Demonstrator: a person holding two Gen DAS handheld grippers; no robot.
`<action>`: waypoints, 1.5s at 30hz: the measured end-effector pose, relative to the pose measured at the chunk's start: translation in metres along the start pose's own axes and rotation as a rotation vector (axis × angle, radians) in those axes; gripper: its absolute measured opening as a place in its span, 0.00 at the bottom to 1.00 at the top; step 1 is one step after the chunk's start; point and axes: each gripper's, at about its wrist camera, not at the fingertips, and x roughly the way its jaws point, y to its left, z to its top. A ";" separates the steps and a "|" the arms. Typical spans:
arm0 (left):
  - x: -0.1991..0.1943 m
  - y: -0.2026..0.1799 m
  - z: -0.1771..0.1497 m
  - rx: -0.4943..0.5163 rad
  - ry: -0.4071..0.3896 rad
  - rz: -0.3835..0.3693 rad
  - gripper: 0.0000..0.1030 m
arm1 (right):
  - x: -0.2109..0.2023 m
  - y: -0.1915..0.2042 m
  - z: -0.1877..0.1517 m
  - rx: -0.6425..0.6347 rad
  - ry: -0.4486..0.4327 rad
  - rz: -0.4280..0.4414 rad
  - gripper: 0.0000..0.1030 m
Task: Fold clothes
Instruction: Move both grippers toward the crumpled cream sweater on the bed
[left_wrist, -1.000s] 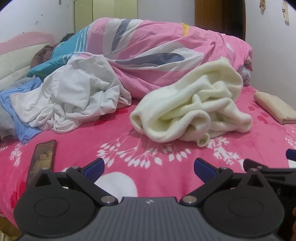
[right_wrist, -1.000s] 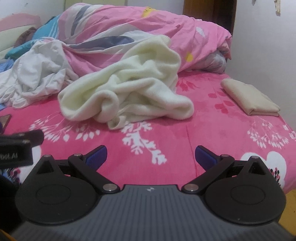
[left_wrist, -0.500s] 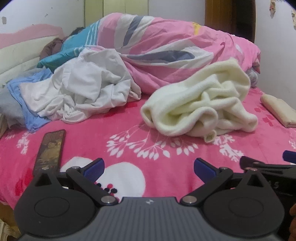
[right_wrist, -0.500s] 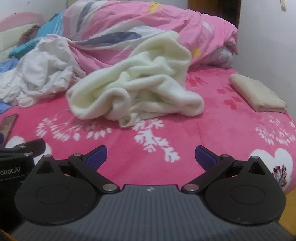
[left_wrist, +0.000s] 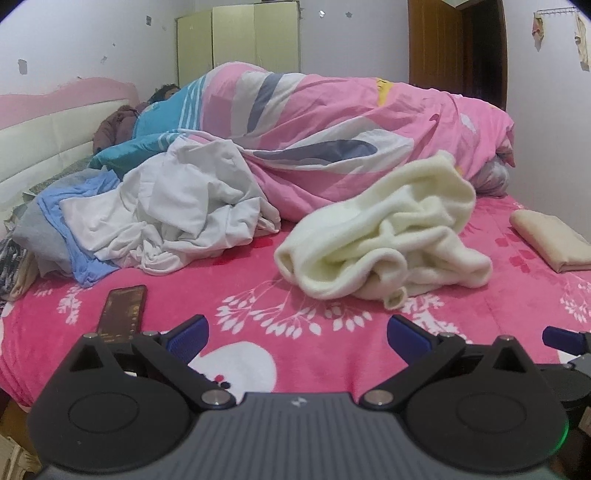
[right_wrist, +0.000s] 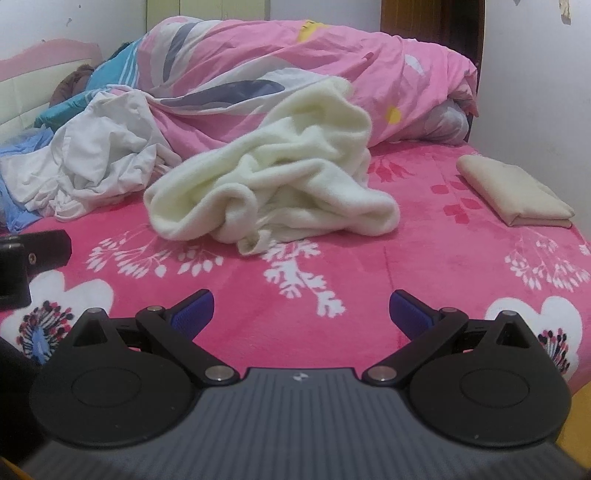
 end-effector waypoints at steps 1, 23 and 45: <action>0.002 -0.001 0.001 0.000 0.000 -0.002 1.00 | 0.001 -0.001 0.000 -0.003 -0.001 -0.006 0.99; 0.098 0.004 0.042 0.015 0.029 0.005 1.00 | 0.078 0.005 0.045 -0.012 0.102 -0.001 0.99; 0.117 0.024 0.045 -0.044 0.045 0.035 1.00 | 0.094 0.015 0.051 -0.031 0.134 0.011 0.99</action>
